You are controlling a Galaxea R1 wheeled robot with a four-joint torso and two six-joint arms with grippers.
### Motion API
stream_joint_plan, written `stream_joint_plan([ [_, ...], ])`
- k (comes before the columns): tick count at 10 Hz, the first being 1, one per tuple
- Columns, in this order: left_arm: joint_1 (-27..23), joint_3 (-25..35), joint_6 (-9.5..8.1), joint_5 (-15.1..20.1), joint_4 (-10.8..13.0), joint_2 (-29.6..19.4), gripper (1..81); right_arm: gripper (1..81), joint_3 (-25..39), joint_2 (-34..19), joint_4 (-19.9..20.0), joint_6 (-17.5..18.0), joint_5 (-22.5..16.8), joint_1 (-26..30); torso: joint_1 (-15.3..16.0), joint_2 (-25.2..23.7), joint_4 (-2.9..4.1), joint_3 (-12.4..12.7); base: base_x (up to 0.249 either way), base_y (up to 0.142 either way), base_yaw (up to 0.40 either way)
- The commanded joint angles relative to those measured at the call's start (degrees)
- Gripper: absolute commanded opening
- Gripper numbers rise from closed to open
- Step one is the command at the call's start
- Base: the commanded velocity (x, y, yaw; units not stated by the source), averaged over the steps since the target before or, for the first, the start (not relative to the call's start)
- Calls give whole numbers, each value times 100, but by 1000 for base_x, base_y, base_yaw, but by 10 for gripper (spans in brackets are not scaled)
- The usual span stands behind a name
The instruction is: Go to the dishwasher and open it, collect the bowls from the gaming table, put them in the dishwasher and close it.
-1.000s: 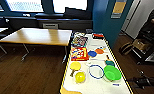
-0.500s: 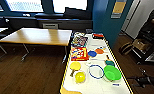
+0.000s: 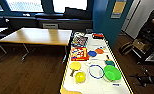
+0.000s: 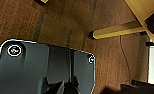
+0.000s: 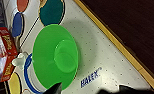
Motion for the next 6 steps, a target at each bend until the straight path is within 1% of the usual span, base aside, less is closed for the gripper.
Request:
stream_joint_plan([
  [1,-252,133,7,333,-16,-156,811,811,-116,-292,195,-28,107,588,0,0,0,0,0,0,0],
  [3,-252,125,7,333,-16,-139,811,811,-282,-292,195,-37,116,588,0,0,0,0,0,0,0],
  [6,-252,125,7,333,-16,-103,811,811,-274,-221,204,-28,133,658,2,0,0,0,0,0,0],
])
